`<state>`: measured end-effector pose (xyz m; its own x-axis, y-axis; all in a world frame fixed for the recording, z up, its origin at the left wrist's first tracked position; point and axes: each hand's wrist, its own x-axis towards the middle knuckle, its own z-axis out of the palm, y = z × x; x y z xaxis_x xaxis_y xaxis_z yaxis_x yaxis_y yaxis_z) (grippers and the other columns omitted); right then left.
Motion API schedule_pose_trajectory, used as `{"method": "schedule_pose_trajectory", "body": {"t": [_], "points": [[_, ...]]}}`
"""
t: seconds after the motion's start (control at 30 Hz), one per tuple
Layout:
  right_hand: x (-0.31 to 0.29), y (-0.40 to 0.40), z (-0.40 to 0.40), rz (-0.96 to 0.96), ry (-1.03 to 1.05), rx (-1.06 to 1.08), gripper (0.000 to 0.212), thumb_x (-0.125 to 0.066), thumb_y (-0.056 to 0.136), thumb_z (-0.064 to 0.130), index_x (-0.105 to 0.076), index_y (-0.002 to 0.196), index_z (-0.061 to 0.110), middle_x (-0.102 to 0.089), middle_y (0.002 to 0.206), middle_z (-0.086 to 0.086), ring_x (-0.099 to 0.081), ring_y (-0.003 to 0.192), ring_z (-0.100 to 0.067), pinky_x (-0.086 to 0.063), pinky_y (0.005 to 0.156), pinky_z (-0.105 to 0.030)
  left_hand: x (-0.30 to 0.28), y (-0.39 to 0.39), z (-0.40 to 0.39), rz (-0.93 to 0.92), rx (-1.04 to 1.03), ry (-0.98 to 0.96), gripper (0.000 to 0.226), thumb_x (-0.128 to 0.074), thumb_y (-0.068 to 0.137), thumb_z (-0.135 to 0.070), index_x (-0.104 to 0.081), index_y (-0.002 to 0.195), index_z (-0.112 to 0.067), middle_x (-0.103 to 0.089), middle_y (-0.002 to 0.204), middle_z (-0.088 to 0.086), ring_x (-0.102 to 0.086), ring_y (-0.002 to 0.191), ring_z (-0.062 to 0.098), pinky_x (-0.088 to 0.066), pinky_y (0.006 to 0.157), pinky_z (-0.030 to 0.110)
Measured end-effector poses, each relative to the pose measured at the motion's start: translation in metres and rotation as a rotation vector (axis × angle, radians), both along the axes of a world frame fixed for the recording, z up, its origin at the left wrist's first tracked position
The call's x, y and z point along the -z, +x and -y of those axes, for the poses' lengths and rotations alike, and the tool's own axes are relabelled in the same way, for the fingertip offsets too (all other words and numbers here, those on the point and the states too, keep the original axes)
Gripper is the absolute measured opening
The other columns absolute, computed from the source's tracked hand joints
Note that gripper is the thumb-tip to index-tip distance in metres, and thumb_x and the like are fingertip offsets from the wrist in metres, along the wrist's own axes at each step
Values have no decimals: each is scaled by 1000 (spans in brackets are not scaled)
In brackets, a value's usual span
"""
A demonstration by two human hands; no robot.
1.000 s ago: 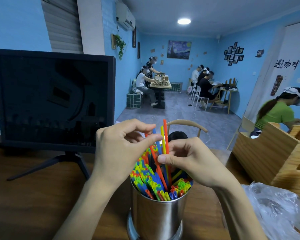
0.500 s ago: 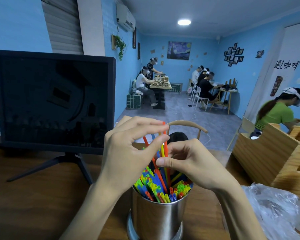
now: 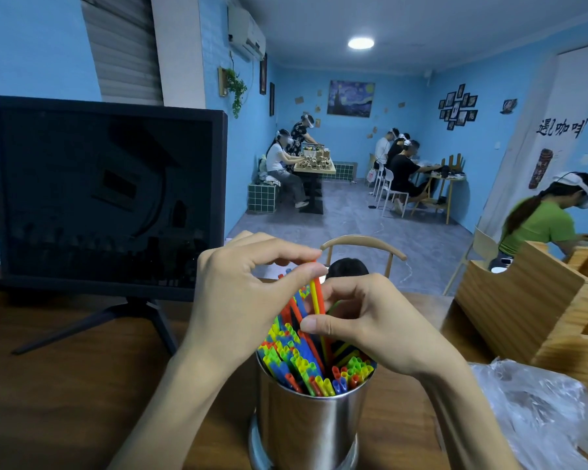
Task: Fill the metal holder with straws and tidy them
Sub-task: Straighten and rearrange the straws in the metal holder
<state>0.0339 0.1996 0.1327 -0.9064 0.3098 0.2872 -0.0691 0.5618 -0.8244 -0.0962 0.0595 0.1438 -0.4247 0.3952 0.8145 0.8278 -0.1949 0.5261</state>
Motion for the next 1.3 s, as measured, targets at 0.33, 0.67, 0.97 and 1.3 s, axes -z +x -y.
{"method": "schedule_pose_trajectory", "body": {"t": [0.33,0.67,0.97,1.3], "points": [[1,1,-1,-7,-65,-39,17,-81,84,28,-79,92,13,-78,90,-14,-74,90,-39,-57,84,-60,-6,-5,0,210,208,-118,14,-81,78,-37,-79,91,-33,-74,79,-12,-67,76,5,-49,71,16],[-2,1,3,-26,-58,-37,19,-76,88,29,-81,100,16,-80,93,-4,-77,92,-25,-60,86,-51,-7,-4,4,172,166,-144,38,-83,78,-30,-73,114,-37,-74,71,-11,-71,74,6,-54,74,26],[0,-1,6,-75,-41,-7,18,-73,91,35,-80,99,21,-79,90,-4,-74,85,-35,-59,76,-56,-3,-8,3,123,173,-229,28,-76,90,-29,-73,112,-46,-75,82,-9,-68,80,17,-54,74,37],[-4,3,4,-90,-158,1,25,-78,80,29,-80,101,14,-77,79,-12,-75,73,-25,-60,66,-32,-18,-20,13,495,258,438,23,-60,98,-14,-62,120,-20,-77,91,1,-69,76,11,-54,69,20]]}}
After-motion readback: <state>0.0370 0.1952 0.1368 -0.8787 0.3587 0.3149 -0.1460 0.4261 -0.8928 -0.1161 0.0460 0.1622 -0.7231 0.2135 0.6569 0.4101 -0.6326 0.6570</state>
